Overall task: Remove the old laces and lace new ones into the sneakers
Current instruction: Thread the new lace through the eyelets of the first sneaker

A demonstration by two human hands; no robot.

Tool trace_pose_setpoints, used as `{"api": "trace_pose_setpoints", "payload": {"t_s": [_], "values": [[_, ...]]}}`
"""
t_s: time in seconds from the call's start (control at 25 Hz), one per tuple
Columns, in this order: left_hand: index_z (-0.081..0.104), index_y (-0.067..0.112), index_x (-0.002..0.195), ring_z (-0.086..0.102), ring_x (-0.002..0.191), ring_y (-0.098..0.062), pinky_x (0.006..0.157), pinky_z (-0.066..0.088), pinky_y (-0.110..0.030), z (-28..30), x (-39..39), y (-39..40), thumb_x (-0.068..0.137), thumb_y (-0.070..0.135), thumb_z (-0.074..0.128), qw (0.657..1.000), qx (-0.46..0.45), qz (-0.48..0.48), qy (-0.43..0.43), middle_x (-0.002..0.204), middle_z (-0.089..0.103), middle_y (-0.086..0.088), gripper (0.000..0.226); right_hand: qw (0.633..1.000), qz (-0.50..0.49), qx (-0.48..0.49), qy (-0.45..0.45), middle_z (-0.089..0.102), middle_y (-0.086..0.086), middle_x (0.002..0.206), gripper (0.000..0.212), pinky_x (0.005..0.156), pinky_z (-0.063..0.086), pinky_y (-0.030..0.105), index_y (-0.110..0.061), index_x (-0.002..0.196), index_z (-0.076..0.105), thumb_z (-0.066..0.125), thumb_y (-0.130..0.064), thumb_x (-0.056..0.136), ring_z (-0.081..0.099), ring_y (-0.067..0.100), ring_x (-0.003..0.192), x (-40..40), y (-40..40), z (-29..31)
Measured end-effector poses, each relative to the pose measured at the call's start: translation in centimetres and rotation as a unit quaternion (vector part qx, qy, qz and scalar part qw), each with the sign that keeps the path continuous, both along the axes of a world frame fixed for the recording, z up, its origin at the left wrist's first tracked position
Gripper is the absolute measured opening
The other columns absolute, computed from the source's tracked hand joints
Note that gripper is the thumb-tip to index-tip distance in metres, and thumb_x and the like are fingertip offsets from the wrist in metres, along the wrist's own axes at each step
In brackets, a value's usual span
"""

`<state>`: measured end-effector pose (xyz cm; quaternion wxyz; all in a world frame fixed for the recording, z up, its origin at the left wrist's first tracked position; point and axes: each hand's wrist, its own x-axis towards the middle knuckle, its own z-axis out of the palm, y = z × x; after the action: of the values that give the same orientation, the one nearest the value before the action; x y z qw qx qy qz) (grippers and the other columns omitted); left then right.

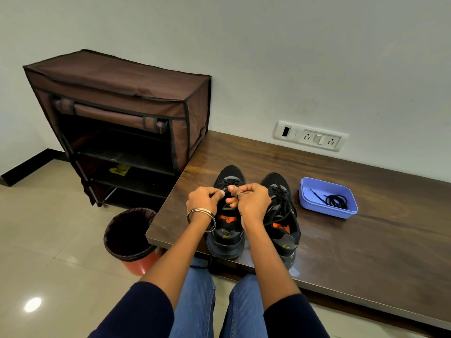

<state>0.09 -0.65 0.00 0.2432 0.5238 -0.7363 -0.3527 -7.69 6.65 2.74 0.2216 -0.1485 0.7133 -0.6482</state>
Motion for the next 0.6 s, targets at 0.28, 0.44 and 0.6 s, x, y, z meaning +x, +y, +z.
{"api": "trace_pose_setpoints", "payload": {"t_s": [0.28,0.44,0.6], "values": [[0.073,0.027,0.099,0.063,0.092,-0.028,0.07,0.048,-0.032,-0.3,-0.2,0.0,0.091,0.037,0.059,0.998,-0.047,0.022,-0.026,0.104,0.068,-0.004,0.019,0.993,0.114,0.019,-0.039,0.07,0.022,0.095,0.02,0.09,0.056,0.044,-0.004,0.085,0.071,0.062,0.014,0.082,0.069,0.031,0.094,-0.4,-1.5,0.5],[0.075,0.023,0.098,0.063,0.091,-0.027,0.069,0.044,-0.031,-0.4,-0.2,0.4,0.092,0.034,0.058,0.998,-0.044,0.033,-0.006,0.102,0.069,-0.004,0.021,0.986,0.104,0.08,0.1,0.071,0.015,0.086,0.026,0.08,0.059,0.037,-0.001,0.104,0.067,0.069,0.009,0.08,0.071,0.023,0.081,-0.4,-0.9,-0.3],[0.076,0.023,0.094,0.063,0.09,-0.025,0.072,0.047,-0.031,-0.6,-0.1,0.2,0.09,0.035,0.061,0.999,-0.019,0.022,0.023,0.098,0.071,-0.004,0.02,0.921,0.082,0.245,0.292,0.07,0.013,0.082,0.014,0.07,0.058,0.039,-0.008,0.087,0.072,0.058,-0.009,0.091,0.068,0.03,0.079,1.3,-0.9,-1.5]]}}
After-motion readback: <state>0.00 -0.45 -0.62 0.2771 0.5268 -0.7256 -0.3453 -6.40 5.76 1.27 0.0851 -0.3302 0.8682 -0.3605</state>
